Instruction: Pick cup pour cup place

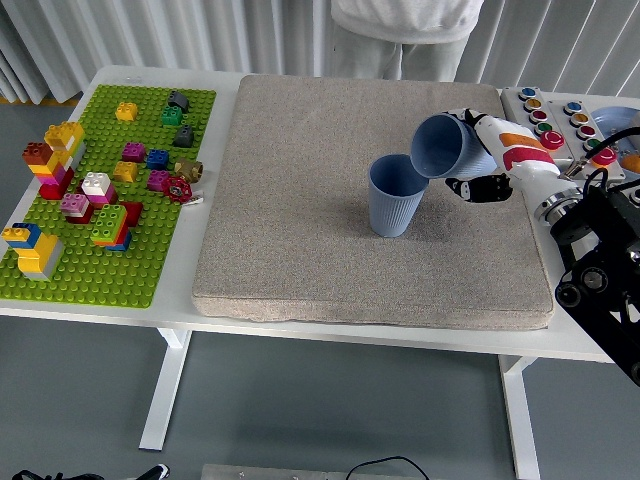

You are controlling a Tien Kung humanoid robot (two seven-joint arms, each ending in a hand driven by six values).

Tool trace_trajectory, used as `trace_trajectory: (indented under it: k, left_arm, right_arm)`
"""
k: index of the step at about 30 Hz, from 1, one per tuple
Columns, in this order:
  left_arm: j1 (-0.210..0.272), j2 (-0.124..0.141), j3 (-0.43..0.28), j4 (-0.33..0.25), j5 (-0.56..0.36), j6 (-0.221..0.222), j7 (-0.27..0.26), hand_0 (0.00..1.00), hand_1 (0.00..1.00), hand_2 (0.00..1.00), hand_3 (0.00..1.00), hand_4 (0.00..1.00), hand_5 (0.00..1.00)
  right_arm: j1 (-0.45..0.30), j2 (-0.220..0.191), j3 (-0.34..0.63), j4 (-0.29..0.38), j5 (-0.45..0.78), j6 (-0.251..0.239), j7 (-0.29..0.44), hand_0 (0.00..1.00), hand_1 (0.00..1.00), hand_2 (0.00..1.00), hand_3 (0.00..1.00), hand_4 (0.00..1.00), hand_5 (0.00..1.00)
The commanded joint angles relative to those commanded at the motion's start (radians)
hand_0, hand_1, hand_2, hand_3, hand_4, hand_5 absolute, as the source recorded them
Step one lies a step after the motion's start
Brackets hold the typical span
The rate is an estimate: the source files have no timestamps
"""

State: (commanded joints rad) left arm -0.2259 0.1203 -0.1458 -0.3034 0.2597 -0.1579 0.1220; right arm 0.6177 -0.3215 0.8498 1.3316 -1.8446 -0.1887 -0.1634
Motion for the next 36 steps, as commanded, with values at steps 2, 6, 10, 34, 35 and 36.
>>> trace_trajectory:
  k: [2, 6, 10, 34, 35, 36]
  left_arm:
    - [-0.001, 0.0, 0.0, 0.0, 0.0, 0.0, 0.0, 0.782, 0.821, 0.835, 0.763, 0.498, 0.998]
    - [-0.002, 0.0, 0.001, 0.0, -0.001, 0.0, -0.001, 0.782, 0.821, 0.835, 0.763, 0.498, 0.998]
    - [-0.002, 0.0, 0.002, 0.0, -0.002, 0.0, -0.001, 0.782, 0.821, 0.835, 0.763, 0.498, 0.998]
    - [-0.002, 0.001, 0.0, 0.001, -0.002, 0.0, 0.0, 0.782, 0.821, 0.835, 0.763, 0.498, 0.998]
    - [-0.002, 0.001, 0.0, 0.001, -0.002, 0.0, 0.0, 0.782, 0.821, 0.835, 0.763, 0.498, 0.998]
    - [-0.001, 0.001, 0.0, 0.001, -0.001, 0.0, 0.0, 0.782, 0.821, 0.835, 0.763, 0.498, 0.998]
  right_arm:
    - [0.001, -0.001, 0.0, 0.001, -0.006, -0.001, -0.002, 0.815, 0.732, 0.656, 0.737, 0.728, 0.139]
    - [0.002, 0.0, -0.002, 0.005, -0.019, 0.0, -0.006, 0.815, 0.732, 0.656, 0.737, 0.728, 0.139]
    - [0.005, 0.003, -0.004, 0.012, -0.039, 0.0, -0.012, 0.815, 0.733, 0.656, 0.736, 0.728, 0.14]
    - [0.015, 0.005, -0.014, 0.026, -0.114, 0.001, -0.029, 0.817, 0.732, 0.654, 0.735, 0.727, 0.141]
    - [0.015, 0.006, -0.016, 0.026, -0.119, 0.0, -0.029, 0.817, 0.732, 0.654, 0.735, 0.727, 0.141]
    - [0.015, 0.006, -0.018, 0.026, -0.121, 0.001, -0.03, 0.817, 0.732, 0.654, 0.735, 0.727, 0.141]
